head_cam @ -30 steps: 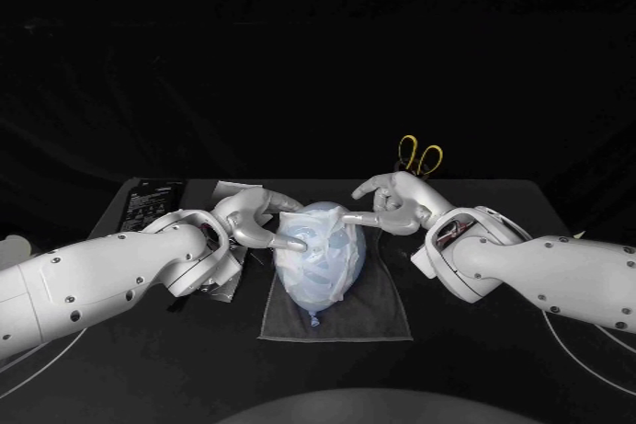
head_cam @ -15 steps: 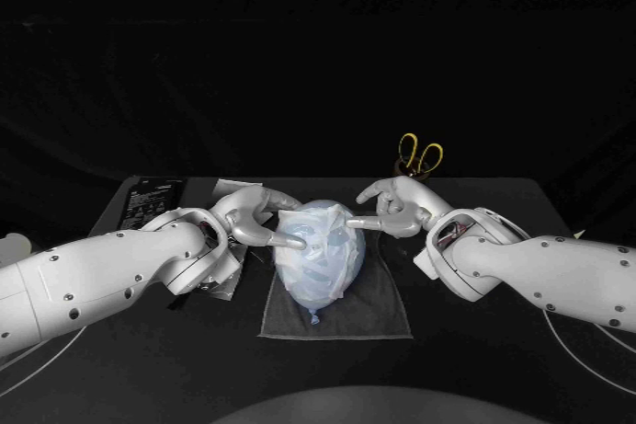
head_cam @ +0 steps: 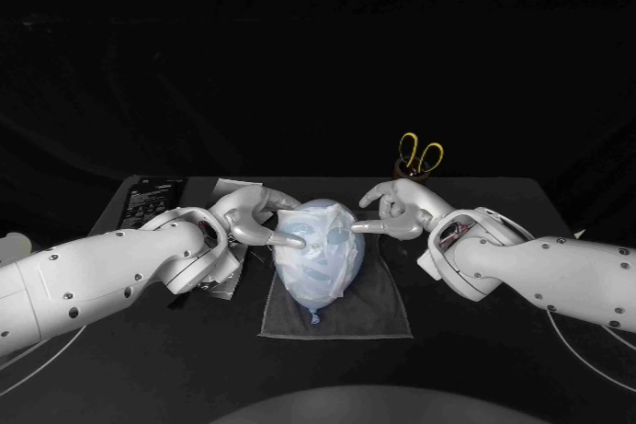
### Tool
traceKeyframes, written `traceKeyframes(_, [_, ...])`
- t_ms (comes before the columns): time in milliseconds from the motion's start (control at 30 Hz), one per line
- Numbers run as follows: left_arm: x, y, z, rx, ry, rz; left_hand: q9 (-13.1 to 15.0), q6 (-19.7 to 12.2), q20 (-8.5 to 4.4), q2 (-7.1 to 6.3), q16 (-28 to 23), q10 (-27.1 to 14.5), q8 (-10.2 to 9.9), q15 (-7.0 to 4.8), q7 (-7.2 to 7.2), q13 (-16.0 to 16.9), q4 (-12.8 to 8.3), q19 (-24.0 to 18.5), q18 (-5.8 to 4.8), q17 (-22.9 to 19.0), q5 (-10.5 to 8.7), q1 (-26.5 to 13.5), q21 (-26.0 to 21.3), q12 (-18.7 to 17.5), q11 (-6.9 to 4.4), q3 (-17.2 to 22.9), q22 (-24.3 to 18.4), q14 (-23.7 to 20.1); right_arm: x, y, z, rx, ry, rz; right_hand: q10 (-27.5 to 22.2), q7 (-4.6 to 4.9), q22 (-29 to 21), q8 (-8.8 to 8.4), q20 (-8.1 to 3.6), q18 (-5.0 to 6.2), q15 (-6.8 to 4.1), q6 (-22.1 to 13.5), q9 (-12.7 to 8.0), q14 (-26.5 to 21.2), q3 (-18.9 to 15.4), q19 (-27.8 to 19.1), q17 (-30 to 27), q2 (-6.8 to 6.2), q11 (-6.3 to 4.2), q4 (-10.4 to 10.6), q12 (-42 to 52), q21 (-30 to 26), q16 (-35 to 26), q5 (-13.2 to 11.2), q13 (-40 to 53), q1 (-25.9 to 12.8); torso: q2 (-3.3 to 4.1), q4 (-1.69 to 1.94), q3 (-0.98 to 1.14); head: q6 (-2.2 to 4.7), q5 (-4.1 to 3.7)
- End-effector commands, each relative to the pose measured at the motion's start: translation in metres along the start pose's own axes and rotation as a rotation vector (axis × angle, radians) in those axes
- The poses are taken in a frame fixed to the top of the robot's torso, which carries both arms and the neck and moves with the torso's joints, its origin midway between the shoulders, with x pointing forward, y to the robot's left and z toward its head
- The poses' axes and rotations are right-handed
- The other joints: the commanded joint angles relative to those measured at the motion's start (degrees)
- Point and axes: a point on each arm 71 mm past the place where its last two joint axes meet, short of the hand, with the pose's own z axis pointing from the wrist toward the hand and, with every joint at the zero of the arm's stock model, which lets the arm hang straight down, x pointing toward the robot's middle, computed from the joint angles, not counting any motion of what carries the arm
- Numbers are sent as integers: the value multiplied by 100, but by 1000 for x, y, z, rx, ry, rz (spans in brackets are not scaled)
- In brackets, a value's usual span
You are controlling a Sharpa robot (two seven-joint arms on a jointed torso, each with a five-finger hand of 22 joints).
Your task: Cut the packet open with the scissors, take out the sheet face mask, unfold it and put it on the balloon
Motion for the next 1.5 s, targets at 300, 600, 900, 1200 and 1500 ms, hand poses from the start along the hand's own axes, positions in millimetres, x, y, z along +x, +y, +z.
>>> traceKeyframes(300, [3,2,-1,-15,16,-7,9,24,-2,11,-26,50,20,-7,146,1,-3,41,-57,-9,-22,28,12,-14,-1,-9,-5,31,-3,-7,-3,23,-11,-61,7,38,1,178,-15,77,-8,-67,17,11,32,93,17,229,-18,-129,90,14,31,-17,-40,455,-2,3,2,6,-13])
traceKeyframes(600, [3,2,-1,-16,16,-12,11,29,-2,13,-45,74,24,-7,156,2,-3,53,-57,-11,-22,24,13,-27,8,-11,-10,35,-11,-12,-9,24,-39,-45,55,21,23,257,-26,64,-22,-47,13,40,100,150,45,324,-35,-184,124,99,51,19,-49,616,2,-1,1,8,-15])
traceKeyframes(900, [3,2,0,-15,15,-14,12,32,-2,14,-55,82,27,-4,163,1,-3,57,-56,-11,-22,22,13,-40,16,-5,-17,42,-9,11,-18,-124,-36,159,1370,-201,649,233,-215,-211,-225,684,-186,652,496,908,1168,902,-261,-235,899,1936,621,8,1055,1008,-2,1,5,21,-21])
traceKeyframes(1200, [4,1,0,-13,16,-16,12,32,-2,14,-55,82,27,-4,163,1,-3,57,-56,-11,-22,22,13,-40,16,-5,-17,42,2,23,-20,-123,42,271,2075,-309,1051,-14,-314,-388,-316,1136,-402,948,536,1259,1989,889,-358,-79,1355,3048,964,-13,1823,844,0,2,-2,26,-29])
traceKeyframes(1500, [4,1,0,-13,16,-17,14,37,-2,21,-69,106,32,1,172,2,-3,63,-57,-11,-22,24,12,-50,25,9,-25,50,6,20,-12,-78,57,248,2079,-289,1076,-112,-314,-387,-305,1157,-463,951,418,1251,2002,783,-341,-26,1343,3052,969,-16,1828,678,1,7,-1,20,-26])
